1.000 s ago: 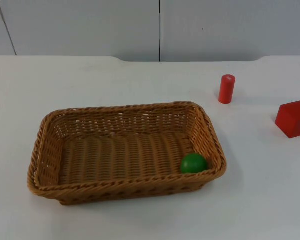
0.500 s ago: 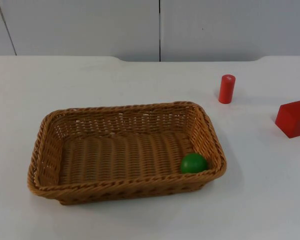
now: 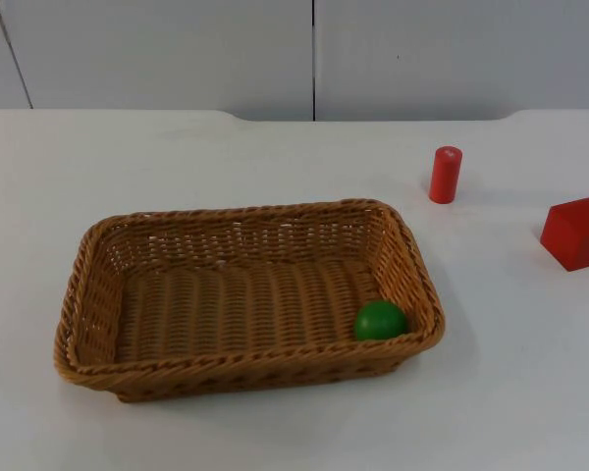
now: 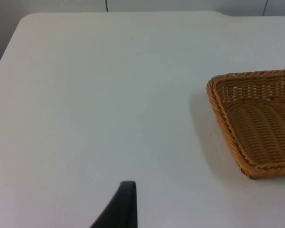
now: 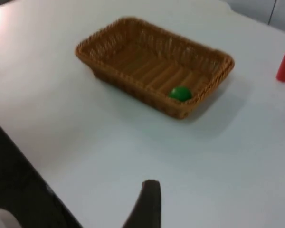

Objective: Pick up the basket with the left hand and place the object to the left of the red cylinder into the basket with the right hand.

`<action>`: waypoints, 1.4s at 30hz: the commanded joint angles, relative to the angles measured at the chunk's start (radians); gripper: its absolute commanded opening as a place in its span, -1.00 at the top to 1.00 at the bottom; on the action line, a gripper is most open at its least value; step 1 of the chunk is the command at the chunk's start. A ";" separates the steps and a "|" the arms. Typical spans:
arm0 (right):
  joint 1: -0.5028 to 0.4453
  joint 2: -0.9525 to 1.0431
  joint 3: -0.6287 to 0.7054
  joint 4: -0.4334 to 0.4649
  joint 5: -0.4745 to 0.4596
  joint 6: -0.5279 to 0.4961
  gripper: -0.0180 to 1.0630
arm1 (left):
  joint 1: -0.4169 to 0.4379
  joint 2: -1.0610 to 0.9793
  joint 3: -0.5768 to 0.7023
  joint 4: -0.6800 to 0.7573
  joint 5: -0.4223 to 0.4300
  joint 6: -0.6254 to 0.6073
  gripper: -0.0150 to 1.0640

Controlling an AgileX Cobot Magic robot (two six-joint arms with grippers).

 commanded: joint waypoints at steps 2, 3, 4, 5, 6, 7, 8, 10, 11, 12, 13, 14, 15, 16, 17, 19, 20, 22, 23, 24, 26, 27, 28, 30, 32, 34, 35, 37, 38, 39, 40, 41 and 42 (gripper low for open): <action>0.005 -0.003 0.048 0.012 -0.051 0.003 -0.42 | 0.003 -0.004 0.004 0.006 -0.001 0.012 -0.98; 0.005 -0.003 0.048 0.023 -0.087 0.003 -0.42 | 0.003 -0.004 0.004 0.006 -0.001 0.012 -0.98; 0.005 -0.003 0.048 0.023 -0.087 0.003 -0.42 | 0.003 -0.004 0.004 0.006 -0.001 0.012 -0.98; 0.005 -0.003 0.054 0.032 -0.114 0.003 -0.42 | 0.003 -0.004 0.004 0.006 -0.001 0.012 -0.98; 0.005 -0.003 0.066 0.034 -0.126 0.003 -0.42 | 0.003 -0.004 0.004 0.006 -0.001 0.012 -0.98; 0.005 -0.003 0.075 0.030 -0.112 -0.012 -0.42 | 0.003 -0.004 0.004 0.006 -0.001 0.012 -0.98; 0.005 -0.003 0.082 0.025 -0.105 -0.012 -0.42 | 0.003 -0.004 0.004 0.006 -0.001 0.012 -0.98; 0.005 -0.003 0.080 0.024 -0.105 -0.015 -0.42 | 0.003 -0.004 0.004 0.006 -0.001 0.012 -0.98; 0.005 -0.003 0.080 0.024 -0.105 -0.015 -0.42 | 0.003 -0.004 0.004 0.006 -0.001 0.012 -0.98; 0.005 -0.003 0.080 0.024 -0.105 -0.015 -0.42 | 0.003 -0.004 0.004 0.006 -0.001 0.012 -0.98; 0.005 -0.003 0.080 0.024 -0.105 -0.015 -0.42 | 0.003 -0.004 0.004 0.006 -0.001 0.012 -0.98; 0.005 -0.003 0.080 0.024 -0.105 -0.015 -0.42 | 0.003 -0.004 0.004 0.006 -0.001 0.012 -0.98; 0.005 -0.003 0.080 0.024 -0.105 -0.015 -0.42 | 0.003 -0.004 0.004 0.006 -0.001 0.012 -0.98; 0.005 -0.003 0.080 0.024 -0.105 -0.015 -0.42 | 0.003 -0.004 0.004 0.006 -0.001 0.012 -0.98; 0.005 -0.003 0.080 0.024 -0.105 -0.016 -0.43 | 0.003 -0.004 0.004 0.006 -0.001 0.012 -0.98; 0.005 -0.003 0.080 0.029 -0.105 -0.022 -0.59 | 0.003 -0.004 0.004 0.006 -0.001 0.012 -0.98; 0.005 -0.003 0.080 0.029 -0.105 -0.022 -0.59 | 0.003 -0.004 0.004 0.006 -0.001 0.012 -0.98; 0.005 -0.003 0.080 0.029 -0.105 -0.022 -0.91 | 0.003 -0.004 0.004 0.004 -0.001 0.012 -0.98; 0.005 -0.003 0.080 0.029 -0.105 -0.022 -0.98 | 0.003 -0.004 0.004 0.004 -0.001 0.012 -0.98; 0.005 -0.003 0.080 0.029 -0.105 -0.022 -0.98 | 0.003 -0.004 0.004 0.004 -0.001 0.012 -0.98; 0.005 -0.003 0.080 0.029 -0.105 -0.022 -0.98 | 0.003 -0.004 0.004 0.004 -0.001 0.012 -0.98; 0.005 -0.003 0.080 0.031 -0.105 -0.013 -0.98 | 0.003 -0.004 0.004 0.004 -0.001 0.012 -0.98; 0.005 -0.003 0.080 0.034 -0.105 -0.008 -0.98 | 0.003 -0.004 0.004 0.004 -0.001 0.012 -0.98; 0.005 -0.003 0.080 0.046 -0.105 -0.006 -0.98 | 0.003 -0.004 0.004 0.004 -0.001 0.012 -0.98; 0.005 -0.003 0.080 0.053 -0.105 -0.006 -0.98 | 0.003 -0.004 0.004 0.004 -0.001 0.012 -0.98; 0.005 -0.003 0.080 0.053 -0.105 -0.006 -0.98 | 0.003 -0.004 0.004 0.004 -0.001 0.012 -0.98; 0.005 -0.003 0.080 0.053 -0.106 -0.006 -0.98 | 0.003 -0.004 0.004 0.004 -0.001 0.012 -0.98; 0.002 -0.003 0.080 0.053 -0.106 -0.006 -0.98 | 0.003 -0.004 0.004 0.004 -0.001 0.012 -0.98; -0.001 -0.003 0.080 0.053 -0.106 -0.006 -0.98 | 0.003 -0.004 0.004 0.004 -0.001 0.012 -0.98; -0.008 -0.003 0.080 0.053 -0.106 -0.006 -0.98 | 0.003 -0.004 0.004 0.004 -0.001 0.012 -0.98; -0.019 -0.003 0.080 0.053 -0.106 -0.006 -0.98 | 0.003 -0.004 0.004 0.004 -0.001 0.012 -0.98; -0.042 -0.003 0.080 0.053 -0.106 -0.006 -0.98 | 0.003 -0.004 0.004 0.004 -0.001 0.012 -0.98; -0.075 -0.003 0.080 0.053 -0.106 -0.006 -0.98 | 0.003 -0.004 0.004 0.004 -0.001 0.012 -0.98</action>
